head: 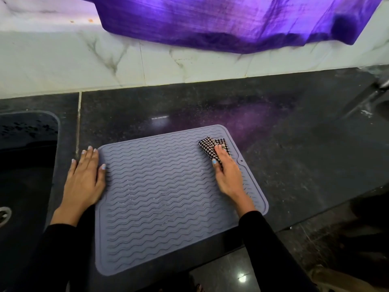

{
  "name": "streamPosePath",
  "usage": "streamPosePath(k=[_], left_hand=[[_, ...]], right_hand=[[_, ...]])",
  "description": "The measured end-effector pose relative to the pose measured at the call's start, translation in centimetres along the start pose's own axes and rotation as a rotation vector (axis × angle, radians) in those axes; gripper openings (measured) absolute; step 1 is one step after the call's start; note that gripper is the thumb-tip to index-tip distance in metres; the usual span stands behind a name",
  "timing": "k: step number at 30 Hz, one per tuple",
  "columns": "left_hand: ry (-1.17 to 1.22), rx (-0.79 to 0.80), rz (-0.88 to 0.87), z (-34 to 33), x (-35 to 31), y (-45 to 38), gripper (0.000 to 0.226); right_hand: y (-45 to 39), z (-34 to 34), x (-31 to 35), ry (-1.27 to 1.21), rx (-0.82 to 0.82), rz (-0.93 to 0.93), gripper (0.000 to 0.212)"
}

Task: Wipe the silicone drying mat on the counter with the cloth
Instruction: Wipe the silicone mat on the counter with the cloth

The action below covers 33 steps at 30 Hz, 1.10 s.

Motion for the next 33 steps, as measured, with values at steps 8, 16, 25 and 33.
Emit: streamPosePath(k=[8, 16, 25, 33], left_hand=[[0.018, -0.011, -0.009, -0.7, -0.1, -1.2, 0.069], [0.017, 0.014, -0.044, -0.4, 0.3, -1.3, 0.072], [-0.006, -0.003, -0.031, -0.6, 0.0, -1.2, 0.070], [0.030, -0.034, -0.017, -0.3, -0.1, -1.1, 0.065]], right_hand=[[-2.1, 3.6, -0.3, -0.956, -0.114, -0.514, 0.033], [0.7, -0.6, 1.0, 0.261, -0.075, 0.000, 0.054], [-0.5, -0.7, -0.5, 0.277, -0.038, -0.007, 0.055], [-2.5, 1.4, -1.0, -0.382, -0.039, -0.266, 0.038]])
Point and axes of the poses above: each hand's wrist, its own y-axis away from the middle knuckle, its own z-axis out of the back of the hand, x = y × z, the point moved 2 cm from there along -y, towards the middle knuckle, and after that the axes turned 8 degrees about -z, right-handed, at the moved point
